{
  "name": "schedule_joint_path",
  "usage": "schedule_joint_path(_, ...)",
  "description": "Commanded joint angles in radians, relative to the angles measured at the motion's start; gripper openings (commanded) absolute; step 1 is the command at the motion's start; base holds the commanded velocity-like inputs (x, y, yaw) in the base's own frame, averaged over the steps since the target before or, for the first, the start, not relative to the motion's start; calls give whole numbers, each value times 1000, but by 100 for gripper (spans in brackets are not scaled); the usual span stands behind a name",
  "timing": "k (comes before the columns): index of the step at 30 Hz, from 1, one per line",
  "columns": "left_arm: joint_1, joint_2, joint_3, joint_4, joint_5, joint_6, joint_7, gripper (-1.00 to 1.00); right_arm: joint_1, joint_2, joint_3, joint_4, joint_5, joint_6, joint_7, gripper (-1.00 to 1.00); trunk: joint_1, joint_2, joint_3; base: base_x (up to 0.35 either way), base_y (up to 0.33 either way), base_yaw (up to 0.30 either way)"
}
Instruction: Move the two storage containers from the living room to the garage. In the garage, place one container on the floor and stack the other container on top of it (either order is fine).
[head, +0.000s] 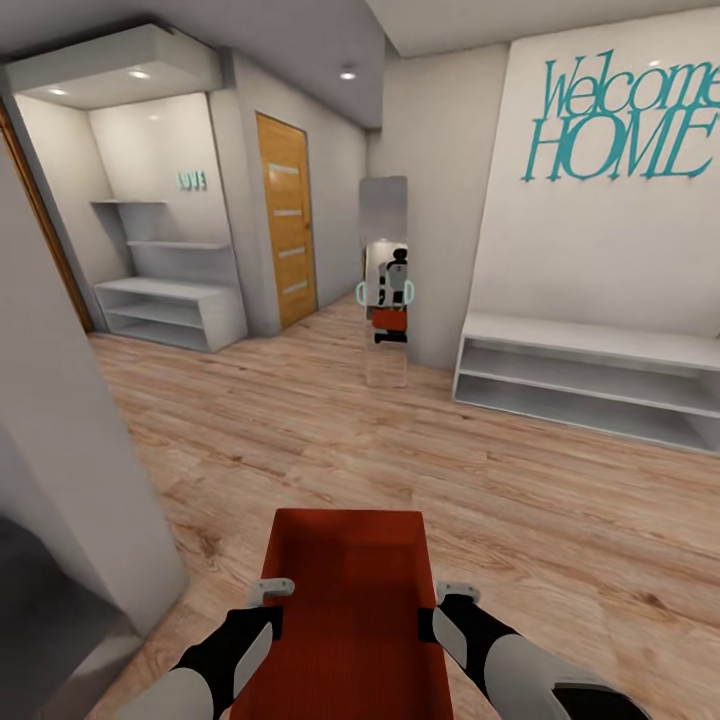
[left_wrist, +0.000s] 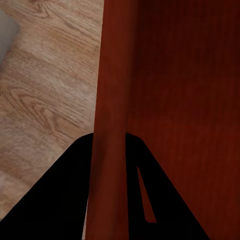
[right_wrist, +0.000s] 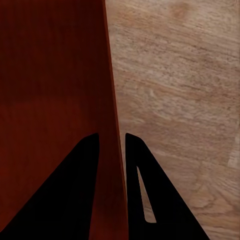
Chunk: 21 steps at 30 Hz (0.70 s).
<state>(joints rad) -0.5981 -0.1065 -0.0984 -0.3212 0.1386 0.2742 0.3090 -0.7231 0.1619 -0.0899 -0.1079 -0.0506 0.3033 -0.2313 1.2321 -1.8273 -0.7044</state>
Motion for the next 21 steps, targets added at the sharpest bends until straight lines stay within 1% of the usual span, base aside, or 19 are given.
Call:
schedule_joint_path(1,0,2,-4,1,41,39,-80,-100,-1,-9,-5,-6,-11,-15,-3,-100,0,-1,-2,0,0,144)
schedule_joint_path(15,0,2,-4,1,41,37,-80,-100,-1,-9,-5,-6,-11,-15,-3,-100,0,-1,-20,1,0,148)
schedule_joint_path(18,0,2,-6,3,40,37,-81,-100,-1,-9,-5,-6,-10,-15,-3,-100,0,-1,-21,124,0,28)
schedule_joint_path(21,0,2,-8,4,39,37,-82,-100,-1,-9,-5,-6,-10,-15,-3,-100,0,-1,-21,234,0,4)
